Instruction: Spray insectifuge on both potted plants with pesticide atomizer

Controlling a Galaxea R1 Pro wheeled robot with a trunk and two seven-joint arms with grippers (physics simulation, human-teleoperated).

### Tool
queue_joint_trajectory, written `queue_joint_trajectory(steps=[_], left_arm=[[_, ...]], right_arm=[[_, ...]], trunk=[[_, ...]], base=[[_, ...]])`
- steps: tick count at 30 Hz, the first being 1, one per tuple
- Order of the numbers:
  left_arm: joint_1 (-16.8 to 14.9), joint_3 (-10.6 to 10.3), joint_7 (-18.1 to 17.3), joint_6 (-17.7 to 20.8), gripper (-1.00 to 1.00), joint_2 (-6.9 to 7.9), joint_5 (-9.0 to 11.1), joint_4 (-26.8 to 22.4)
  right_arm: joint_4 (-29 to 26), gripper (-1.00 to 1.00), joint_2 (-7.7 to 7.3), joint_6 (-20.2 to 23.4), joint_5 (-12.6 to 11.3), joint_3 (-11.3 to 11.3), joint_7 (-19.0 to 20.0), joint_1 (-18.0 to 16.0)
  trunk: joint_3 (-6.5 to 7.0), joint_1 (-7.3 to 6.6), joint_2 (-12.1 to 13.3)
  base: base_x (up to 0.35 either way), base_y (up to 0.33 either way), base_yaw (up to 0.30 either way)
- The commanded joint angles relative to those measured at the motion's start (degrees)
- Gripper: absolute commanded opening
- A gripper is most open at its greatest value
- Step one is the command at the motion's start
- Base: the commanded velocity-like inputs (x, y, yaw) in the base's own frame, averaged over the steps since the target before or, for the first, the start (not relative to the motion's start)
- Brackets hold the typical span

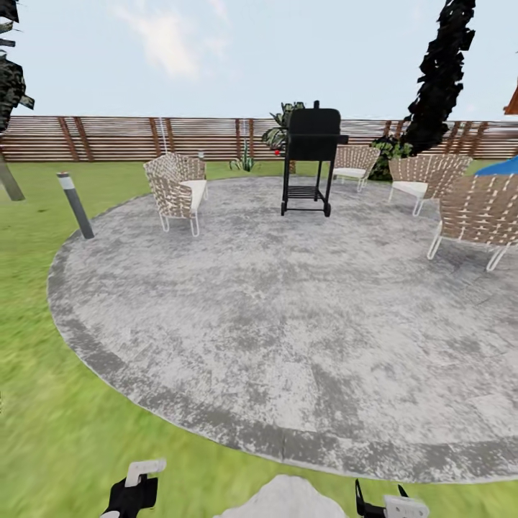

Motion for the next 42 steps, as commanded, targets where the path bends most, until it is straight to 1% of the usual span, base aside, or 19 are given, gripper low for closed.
queue_joint_trajectory(steps=[1,42], left_arm=[[-0.05,0.27,0.21,-0.23,-1.0,-0.02,-0.61,0.08],[-0.05,0.29,0.23,-0.23,-1.0,-0.02,-0.61,0.08]], right_arm=[[0.03,1.0,-0.01,-0.11,0.19,0.05,-0.26,-0.02],[0.03,1.0,-0.01,-0.11,0.26,0.05,-0.26,-0.02]], trunk=[[-0.08,0.02,-0.02],[-0.1,0.02,-0.02]], base=[[0.339,0.0,0.063],[0.339,0.0,0.002]])
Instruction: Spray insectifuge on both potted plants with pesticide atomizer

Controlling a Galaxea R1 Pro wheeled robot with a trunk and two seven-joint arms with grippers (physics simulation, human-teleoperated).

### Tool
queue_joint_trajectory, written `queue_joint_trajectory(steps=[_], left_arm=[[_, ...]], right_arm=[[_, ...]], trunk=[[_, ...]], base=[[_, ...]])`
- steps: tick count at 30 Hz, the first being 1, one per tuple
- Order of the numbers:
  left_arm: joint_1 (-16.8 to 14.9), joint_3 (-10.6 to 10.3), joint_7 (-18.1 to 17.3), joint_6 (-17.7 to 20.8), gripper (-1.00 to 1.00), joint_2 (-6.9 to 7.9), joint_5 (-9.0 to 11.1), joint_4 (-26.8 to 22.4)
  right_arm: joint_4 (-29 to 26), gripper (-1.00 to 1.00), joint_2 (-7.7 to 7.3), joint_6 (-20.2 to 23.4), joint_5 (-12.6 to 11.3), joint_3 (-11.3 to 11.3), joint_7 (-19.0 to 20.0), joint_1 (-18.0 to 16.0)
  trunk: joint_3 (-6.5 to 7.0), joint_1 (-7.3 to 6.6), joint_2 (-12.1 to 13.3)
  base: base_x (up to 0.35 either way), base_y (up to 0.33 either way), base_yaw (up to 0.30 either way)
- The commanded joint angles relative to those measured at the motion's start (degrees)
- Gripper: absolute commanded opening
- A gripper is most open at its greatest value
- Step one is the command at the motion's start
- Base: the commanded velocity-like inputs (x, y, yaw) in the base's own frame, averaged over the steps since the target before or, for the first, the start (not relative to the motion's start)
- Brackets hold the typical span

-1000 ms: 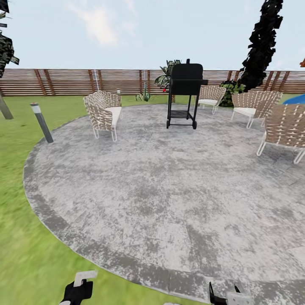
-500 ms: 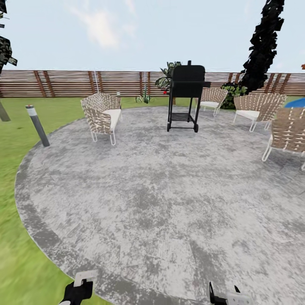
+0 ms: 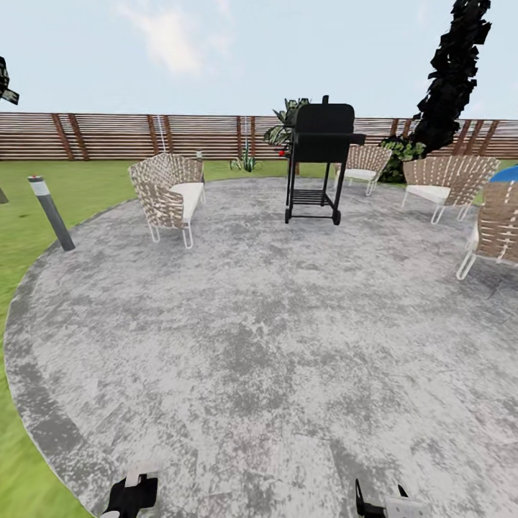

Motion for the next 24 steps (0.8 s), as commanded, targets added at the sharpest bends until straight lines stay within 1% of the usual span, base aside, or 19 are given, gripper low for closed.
queue_joint_trajectory(steps=[1,24], left_arm=[[-0.04,0.26,0.18,-0.23,-1.0,-0.02,-0.61,0.07],[-0.06,0.26,0.18,-0.23,-1.0,0.0,-0.61,0.07]], right_arm=[[0.04,1.0,0.0,-0.11,0.19,0.04,-0.26,-0.03],[0.04,1.0,0.0,-0.11,0.12,0.04,-0.26,-0.03]], trunk=[[-0.05,0.02,-0.02],[-0.05,0.02,-0.02]], base=[[0.339,0.0,0.0],[0.339,0.0,0.0]])
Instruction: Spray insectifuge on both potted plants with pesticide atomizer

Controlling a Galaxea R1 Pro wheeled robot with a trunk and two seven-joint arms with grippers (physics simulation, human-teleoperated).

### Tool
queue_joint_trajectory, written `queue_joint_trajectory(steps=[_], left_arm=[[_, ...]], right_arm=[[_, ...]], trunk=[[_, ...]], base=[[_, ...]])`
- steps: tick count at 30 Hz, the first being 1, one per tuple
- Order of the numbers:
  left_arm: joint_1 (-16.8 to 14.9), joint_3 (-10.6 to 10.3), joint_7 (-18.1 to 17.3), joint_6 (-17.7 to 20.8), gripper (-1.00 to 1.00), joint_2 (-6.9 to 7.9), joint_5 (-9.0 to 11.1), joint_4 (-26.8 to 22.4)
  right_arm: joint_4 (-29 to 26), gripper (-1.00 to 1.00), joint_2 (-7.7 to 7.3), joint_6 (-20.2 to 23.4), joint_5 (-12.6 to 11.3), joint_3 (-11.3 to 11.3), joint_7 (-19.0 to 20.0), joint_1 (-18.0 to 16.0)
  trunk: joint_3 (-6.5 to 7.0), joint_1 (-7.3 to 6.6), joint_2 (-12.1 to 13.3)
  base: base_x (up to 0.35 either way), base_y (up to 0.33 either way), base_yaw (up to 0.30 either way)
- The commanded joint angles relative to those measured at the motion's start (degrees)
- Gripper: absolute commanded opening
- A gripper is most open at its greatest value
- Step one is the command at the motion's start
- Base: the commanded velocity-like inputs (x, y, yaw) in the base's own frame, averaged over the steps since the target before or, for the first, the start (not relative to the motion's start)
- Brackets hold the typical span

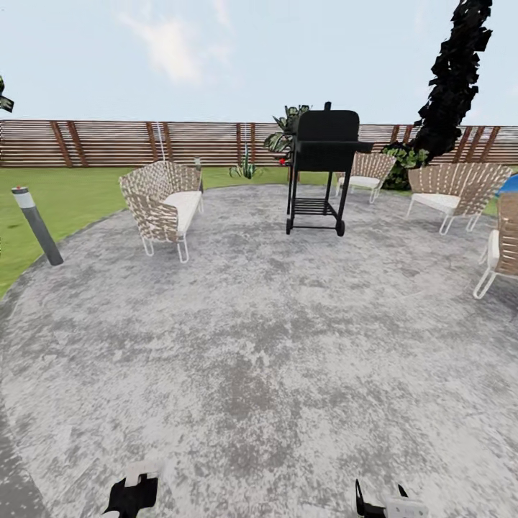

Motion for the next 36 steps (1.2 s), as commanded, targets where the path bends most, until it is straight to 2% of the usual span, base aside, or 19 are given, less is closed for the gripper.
queue_joint_trajectory(steps=[1,20,36], left_arm=[[-0.04,0.26,0.19,-0.23,-1.0,-0.02,-0.6,0.07],[-0.03,0.26,0.19,-0.23,-1.0,-0.01,-0.6,0.07],[-0.03,0.26,0.19,-0.17,-1.0,0.05,-0.53,0.07]], right_arm=[[0.04,1.0,0.0,-0.11,0.21,0.05,-0.25,-0.03],[0.04,1.0,0.0,-0.11,0.26,0.05,-0.25,-0.03],[0.04,1.0,0.0,-0.11,0.24,0.05,-0.25,-0.03]], trunk=[[-0.05,0.02,-0.02],[-0.05,0.02,-0.02],[-0.05,0.02,-0.02]], base=[[0.339,0.0,0.0],[0.339,0.0,0.004],[0.339,0.0,0.112]])
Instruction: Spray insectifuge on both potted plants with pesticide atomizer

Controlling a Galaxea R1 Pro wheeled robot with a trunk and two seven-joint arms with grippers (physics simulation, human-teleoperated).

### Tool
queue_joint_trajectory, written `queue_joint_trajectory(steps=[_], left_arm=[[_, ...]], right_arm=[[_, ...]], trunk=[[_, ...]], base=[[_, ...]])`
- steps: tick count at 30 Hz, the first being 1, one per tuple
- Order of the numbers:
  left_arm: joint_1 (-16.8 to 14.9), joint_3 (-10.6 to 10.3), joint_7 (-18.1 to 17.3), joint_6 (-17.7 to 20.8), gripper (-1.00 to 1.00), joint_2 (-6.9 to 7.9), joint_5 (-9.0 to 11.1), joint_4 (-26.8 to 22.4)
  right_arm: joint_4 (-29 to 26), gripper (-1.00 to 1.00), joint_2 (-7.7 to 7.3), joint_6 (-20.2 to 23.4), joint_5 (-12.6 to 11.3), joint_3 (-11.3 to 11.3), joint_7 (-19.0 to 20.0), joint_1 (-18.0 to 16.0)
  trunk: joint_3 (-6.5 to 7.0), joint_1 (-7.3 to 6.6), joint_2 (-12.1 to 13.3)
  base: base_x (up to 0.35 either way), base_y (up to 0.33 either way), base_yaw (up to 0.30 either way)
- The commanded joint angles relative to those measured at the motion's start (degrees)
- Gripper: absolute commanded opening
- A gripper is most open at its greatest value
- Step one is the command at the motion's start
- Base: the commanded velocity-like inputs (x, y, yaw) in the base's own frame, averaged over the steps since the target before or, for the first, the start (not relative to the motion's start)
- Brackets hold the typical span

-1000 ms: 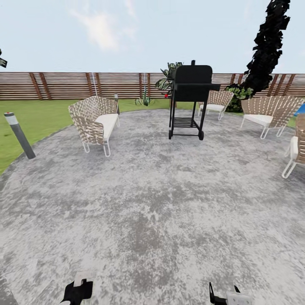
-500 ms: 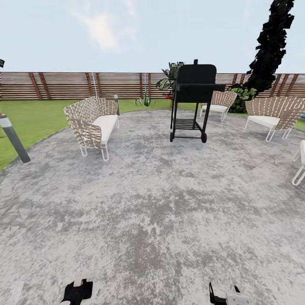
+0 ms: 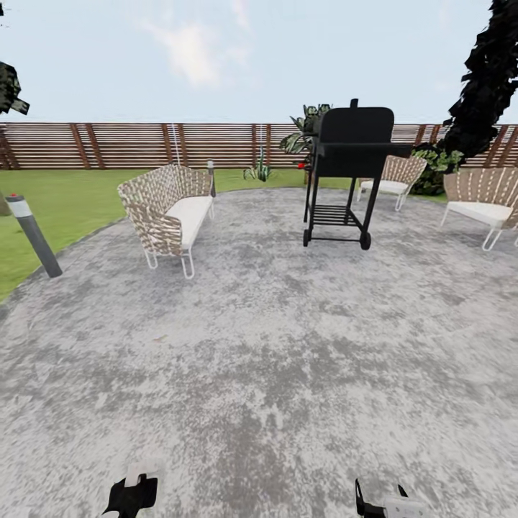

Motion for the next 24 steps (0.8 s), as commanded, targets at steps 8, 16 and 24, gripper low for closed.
queue_joint_trajectory(steps=[8,16,24], left_arm=[[-0.06,0.26,0.19,-0.3,-1.0,-0.02,-0.6,0.09],[-0.07,0.22,0.19,-0.29,-1.0,-0.23,-0.5,0.02],[-0.06,0.26,0.19,-0.27,-1.0,-0.19,-0.55,0.03]], right_arm=[[0.02,1.0,-0.01,-0.11,0.21,0.05,-0.26,-0.02],[0.02,1.0,-0.12,-0.11,0.13,0.05,-0.26,-0.02],[0.02,1.0,-0.18,-0.11,0.13,0.05,-0.18,-0.02]], trunk=[[-0.05,0.02,-0.02],[-0.05,0.02,-0.02],[-0.05,0.02,-0.02]], base=[[0.321,0.0,0.222],[0.181,0.0,0.122],[0.336,0.0,0.002]])
